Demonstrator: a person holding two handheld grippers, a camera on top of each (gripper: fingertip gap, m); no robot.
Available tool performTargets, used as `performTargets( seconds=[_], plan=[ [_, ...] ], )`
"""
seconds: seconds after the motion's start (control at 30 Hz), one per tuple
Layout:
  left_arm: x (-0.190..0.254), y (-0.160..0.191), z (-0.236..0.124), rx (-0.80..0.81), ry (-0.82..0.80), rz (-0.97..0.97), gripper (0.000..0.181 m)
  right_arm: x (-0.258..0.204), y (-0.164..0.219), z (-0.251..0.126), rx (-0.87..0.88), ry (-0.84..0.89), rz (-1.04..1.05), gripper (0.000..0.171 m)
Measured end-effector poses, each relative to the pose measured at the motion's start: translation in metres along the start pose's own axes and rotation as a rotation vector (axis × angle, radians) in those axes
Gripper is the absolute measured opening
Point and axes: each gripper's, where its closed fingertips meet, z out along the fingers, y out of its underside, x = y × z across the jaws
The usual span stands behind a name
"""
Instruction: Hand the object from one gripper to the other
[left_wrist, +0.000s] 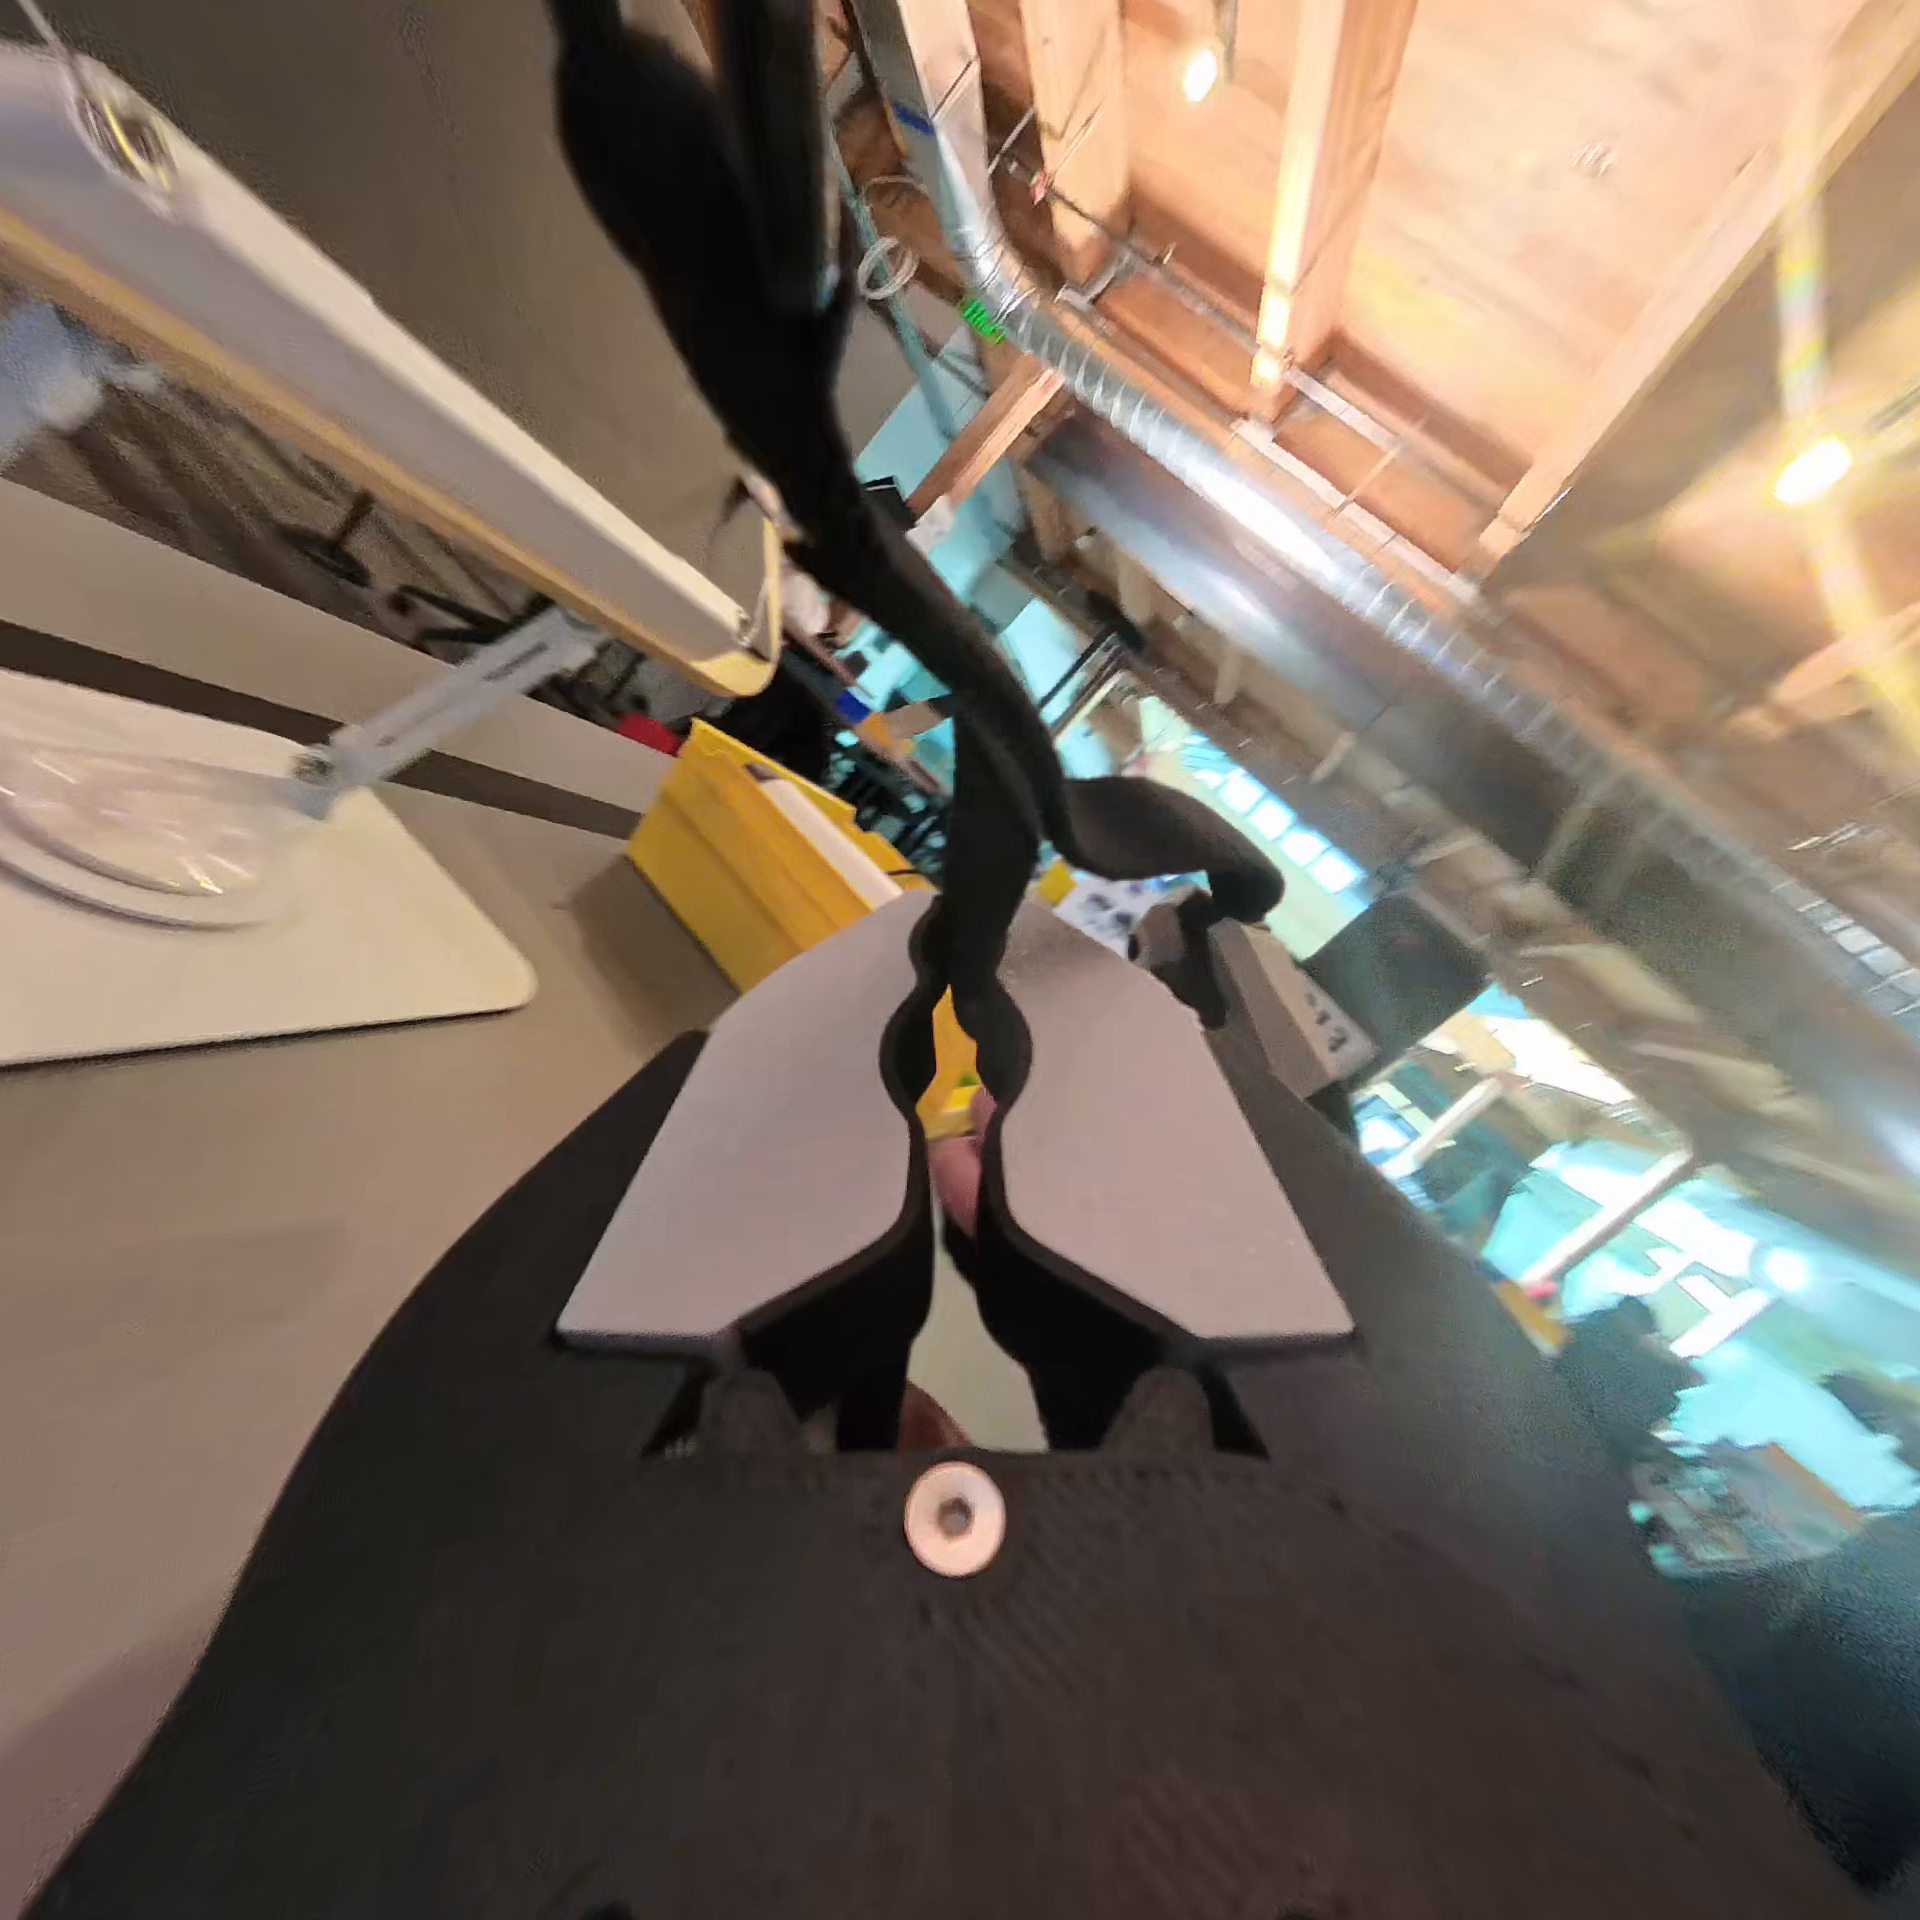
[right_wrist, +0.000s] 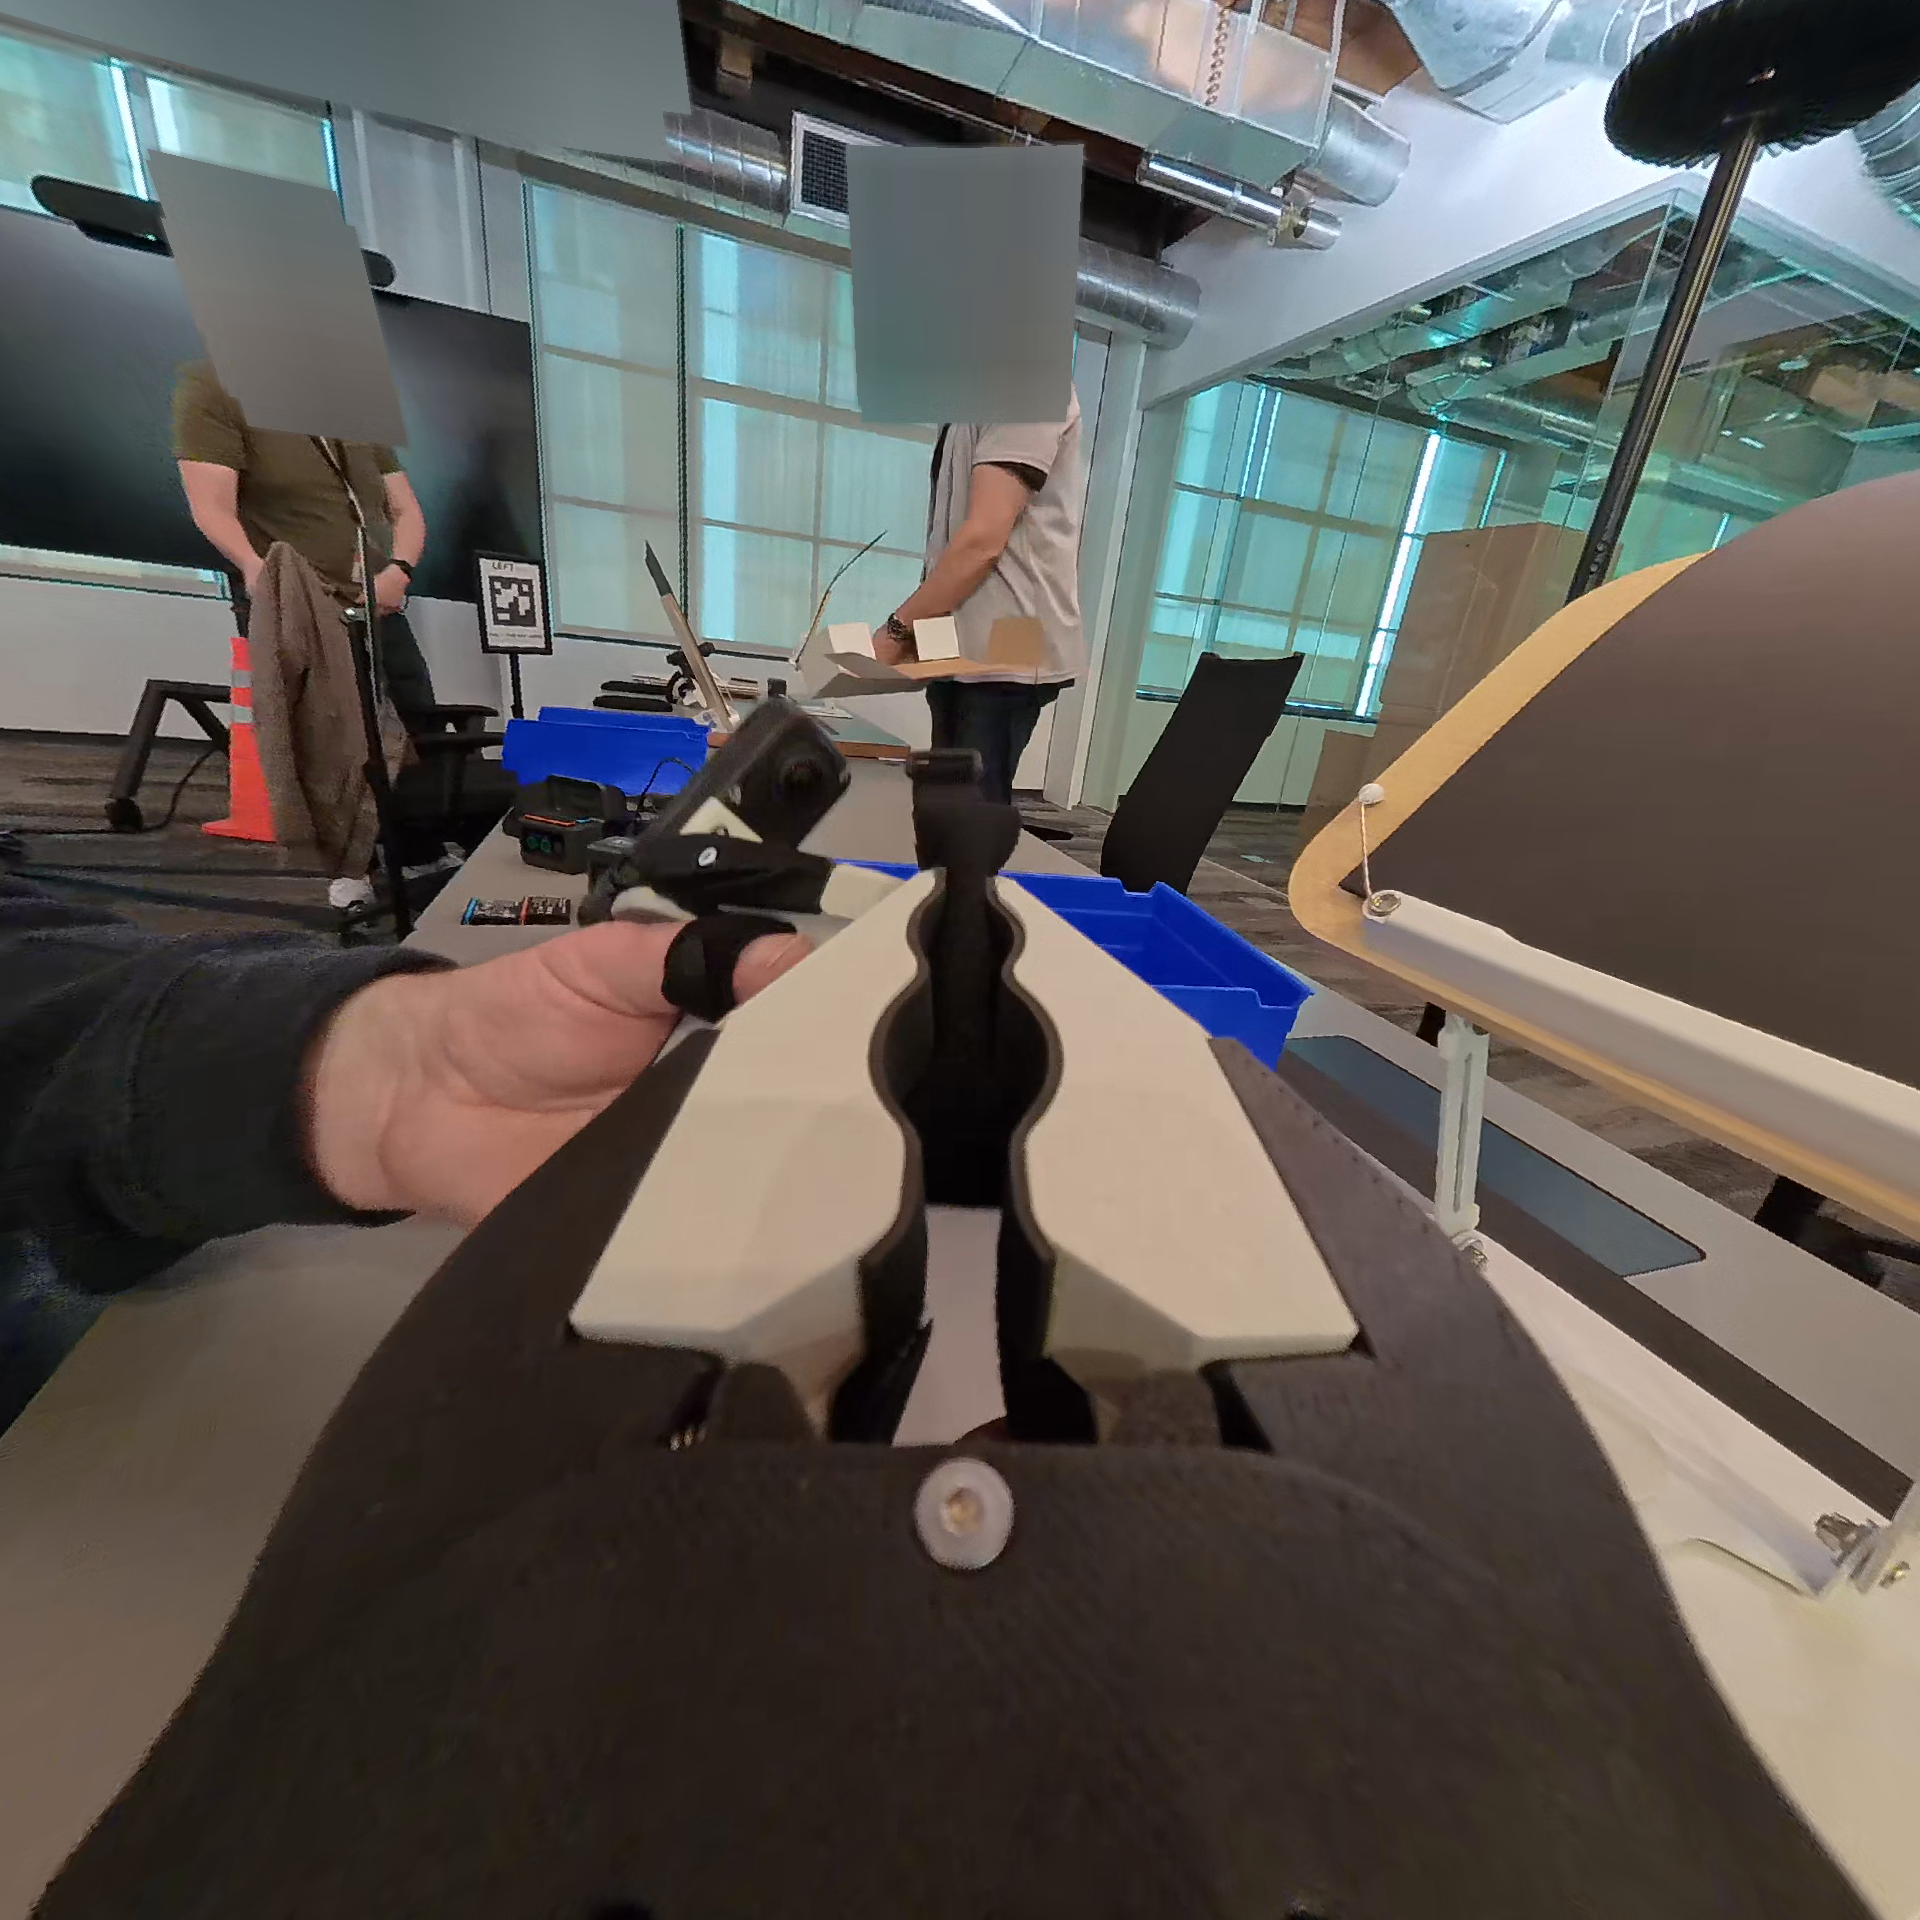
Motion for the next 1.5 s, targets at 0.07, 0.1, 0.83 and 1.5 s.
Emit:
performTargets(
  seconds=[0.07, 0.1, 0.83, 1.5],
  plan=[
    [-0.003, -0.010, -0.004, -0.033, -0.083, 0.146, 0.002, 0.001, 0.002, -0.001, -0.008, -0.018, 0.025, 0.005],
    [-0.003, -0.015, -0.005, -0.057, -0.117, 0.226, 0.002, 0.002, 0.005, 0.000, -0.019, -0.029, 0.047, 0.009],
    [0.006, -0.060, -0.016, -0.432, -0.603, 1.974, 0.001, -0.031, -0.016, -0.009, -0.016, -0.300, 0.178, 0.070],
    [0.015, -0.003, 0.003, -0.576, -0.233, 2.534, 0.001, -0.038, 0.031, 0.013, -0.198, -0.362, 0.545, 0.016]
  ],
)
